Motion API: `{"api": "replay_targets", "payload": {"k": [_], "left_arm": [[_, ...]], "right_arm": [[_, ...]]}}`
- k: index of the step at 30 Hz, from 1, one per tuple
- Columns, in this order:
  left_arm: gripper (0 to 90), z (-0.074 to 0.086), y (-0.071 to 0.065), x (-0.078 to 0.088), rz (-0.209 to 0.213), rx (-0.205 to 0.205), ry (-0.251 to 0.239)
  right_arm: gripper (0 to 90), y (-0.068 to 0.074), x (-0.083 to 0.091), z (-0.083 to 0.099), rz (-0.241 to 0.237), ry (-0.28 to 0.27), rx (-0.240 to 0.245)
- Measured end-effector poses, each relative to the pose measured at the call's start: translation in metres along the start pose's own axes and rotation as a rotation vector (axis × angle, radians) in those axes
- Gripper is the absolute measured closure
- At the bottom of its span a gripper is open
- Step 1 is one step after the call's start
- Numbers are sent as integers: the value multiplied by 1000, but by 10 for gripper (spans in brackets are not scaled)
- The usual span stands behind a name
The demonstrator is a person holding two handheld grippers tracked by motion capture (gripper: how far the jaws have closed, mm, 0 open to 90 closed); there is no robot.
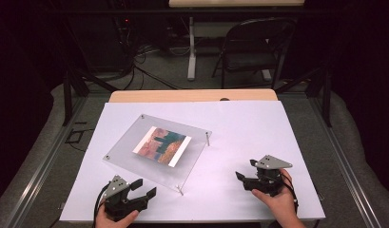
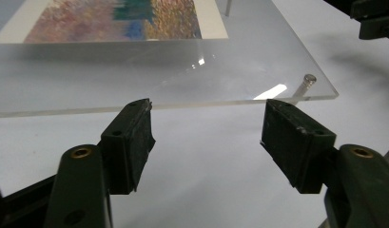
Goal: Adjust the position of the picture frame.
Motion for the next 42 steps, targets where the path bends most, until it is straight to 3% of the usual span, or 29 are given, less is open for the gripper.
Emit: {"api": "replay_targets", "payload": {"k": [10, 18, 22, 27, 34, 42], "left_arm": [[452, 4, -16, -10, 39, -47, 28], [458, 12, -32, -23, 75, -73, 69], [453, 12, -38, -30, 96, -69, 74], [481, 10, -45, -39, 102, -94, 81], [579, 10, -49, -49, 129, -69, 92], [649, 8, -56, -61, 128, -79, 98]], "right_arm": [[361, 5, -3, -3, -37, -6, 5], [365, 9, -3, -6, -34, -24, 20], [438, 10, -3, -6, -41, -25, 25], [466, 10, -6, -7, -56, -19, 28], [517, 12, -9, -13, -70, -18, 47], [559, 12, -21, -25, -92, -19, 63]]}}
Point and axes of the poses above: each handheld gripper's, and its own axes: x roughly backward along the jaws, z roughly out of its underside, y roughly to its left, the point moved 6 cm from there along -x, roughly forward along the jaws, and after that the axes turned 1 degree about -x, right-handed, at the moved point
